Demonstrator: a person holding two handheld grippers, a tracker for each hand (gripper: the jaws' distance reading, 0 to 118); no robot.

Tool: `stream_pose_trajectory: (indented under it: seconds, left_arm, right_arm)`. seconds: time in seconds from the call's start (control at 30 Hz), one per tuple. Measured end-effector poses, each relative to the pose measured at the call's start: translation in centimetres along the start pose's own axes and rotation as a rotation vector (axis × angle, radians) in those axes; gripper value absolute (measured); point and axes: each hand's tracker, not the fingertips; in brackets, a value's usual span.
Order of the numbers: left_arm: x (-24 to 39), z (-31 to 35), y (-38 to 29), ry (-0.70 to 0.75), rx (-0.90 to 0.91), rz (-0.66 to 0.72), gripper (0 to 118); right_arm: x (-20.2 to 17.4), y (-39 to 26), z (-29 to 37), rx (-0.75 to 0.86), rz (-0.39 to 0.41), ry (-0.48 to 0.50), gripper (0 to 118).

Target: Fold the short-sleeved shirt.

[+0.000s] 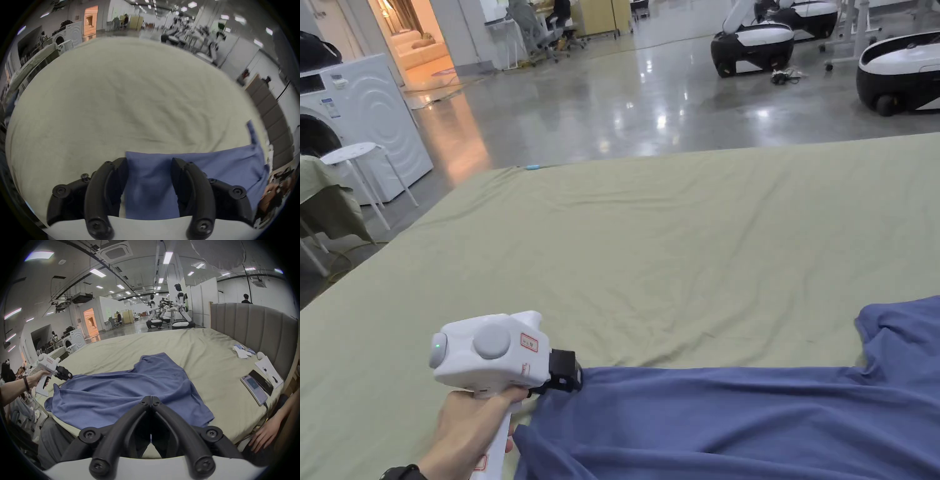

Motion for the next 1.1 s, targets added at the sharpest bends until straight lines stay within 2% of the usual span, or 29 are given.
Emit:
stream_pose_trajectory:
  seconds: [0.07, 0.1, 0.13, 0.17, 0.23, 0.3, 0.33, 0.37, 0.4, 0.43, 0.47, 0.57, 0.6, 0.7, 0.77, 0.8, 0.83, 0.87, 0.9, 0.93, 1.0, 1.03, 1.1]
  left_arm:
    - [0.5, -0.2, 0.1, -0.021, 0.018, 0.008, 50]
    - [0.9, 0.1, 0.2, -0.012, 0.030, 0.009, 36]
    - [0.9, 0.4, 0.0, -0.021, 0.029, -0.009, 12]
    - [1.5, 0.4, 0.2, -0.084, 0.008, -0.029, 8]
    - [2.6, -0.1, 0.1, 0.020, 0.001, -0.101, 8]
    - [2.9, -0.9, 0.1, 0.038, -0.027, -0.141, 8]
    - [2.8, -0.8, 0.3, 0.031, -0.029, -0.127, 8]
    - [2.7, -0.7, 0.6, 0.028, -0.041, -0.125, 8]
    - [2.3, -0.9, 0.8, 0.021, -0.052, -0.120, 8]
    - [2.1, -0.9, 0.9, 0.018, -0.056, -0.111, 8]
    - [2.1, -0.9, 0.9, 0.012, -0.061, -0.103, 8]
    - [2.4, -0.4, 0.4, 0.001, -0.065, -0.072, 8]
    - [2.4, -0.3, 0.3, 0.000, -0.065, -0.067, 8]
    - [2.7, -0.1, 0.1, 0.000, -0.065, -0.064, 8]
    - [2.8, 0.0, 0.1, 0.002, -0.067, -0.067, 8]
    - [2.7, -0.1, 0.2, 0.001, -0.068, -0.066, 8]
    - [2.8, 0.0, 0.3, 0.000, -0.072, -0.063, 8]
    - [2.8, 0.0, 0.3, -0.002, -0.075, -0.062, 8]
    - [2.9, 0.1, 0.3, -0.001, -0.079, -0.060, 8]
    - [2.9, 0.0, 0.5, 0.001, -0.081, -0.058, 8]
    - [3.5, 0.2, 0.3, 0.020, -0.079, -0.046, 8]
    - [3.8, 0.5, 0.2, 0.032, -0.073, -0.065, 8]
    - [4.3, 1.9, -0.2, 0.056, -0.005, -0.156, 8]
  right_arm:
    - [0.7, -0.1, 0.0, -0.011, -0.016, -0.015, 0]
    - [0.8, -0.1, 0.0, -0.016, -0.025, -0.019, 0]
    - [1.1, -0.1, -0.1, -0.017, -0.035, -0.020, 0]
    - [1.3, 0.0, -0.3, -0.021, -0.054, -0.015, 0]
    - [1.9, 0.6, -1.1, -0.031, -0.082, 0.008, 0]
    - [2.4, 2.5, -2.6, -0.036, -0.074, 0.017, 1]
    - [2.7, 3.7, -3.5, -0.041, -0.068, 0.017, 10]
    - [2.9, 5.2, -4.8, -0.085, -0.058, 0.032, 38]
    - [3.5, 6.9, -6.5, -0.114, -0.074, 0.063, 62]
    - [4.1, 8.2, -8.2, -0.147, -0.078, 0.095, 81]
    - [4.7, 10.0, -10.7, -0.206, -0.078, 0.119, 91]
    - [6.0, 13.7, -17.3, -0.332, -0.073, 0.061, 90]
    - [6.4, 14.6, -20.2, -0.436, -0.047, 0.023, 90]
    - [8.0, 14.7, -26.8, -0.597, 0.045, -0.106, 90]
    - [8.7, 13.7, -29.2, -0.634, 0.050, -0.165, 89]
    - [8.9, 13.0, -30.1, -0.686, 0.005, -0.147, 88]
    - [9.0, 12.3, -30.7, -0.727, -0.017, -0.130, 83]
    - [8.6, 11.4, -31.0, -0.763, 0.000, -0.125, 59]
    - [8.8, 10.8, -31.3, -0.706, 0.112, -0.178, 57]
    - [8.2, 10.8, -30.6, -0.654, 0.159, -0.160, 52]
    - [7.6, 10.8, -29.9, -0.638, 0.164, -0.143, 9]
    - [7.3, 10.8, -29.5, -0.638, 0.158, -0.137, 3]
    - [7.7, 11.3, -28.0, -0.588, 0.145, -0.129, 2]
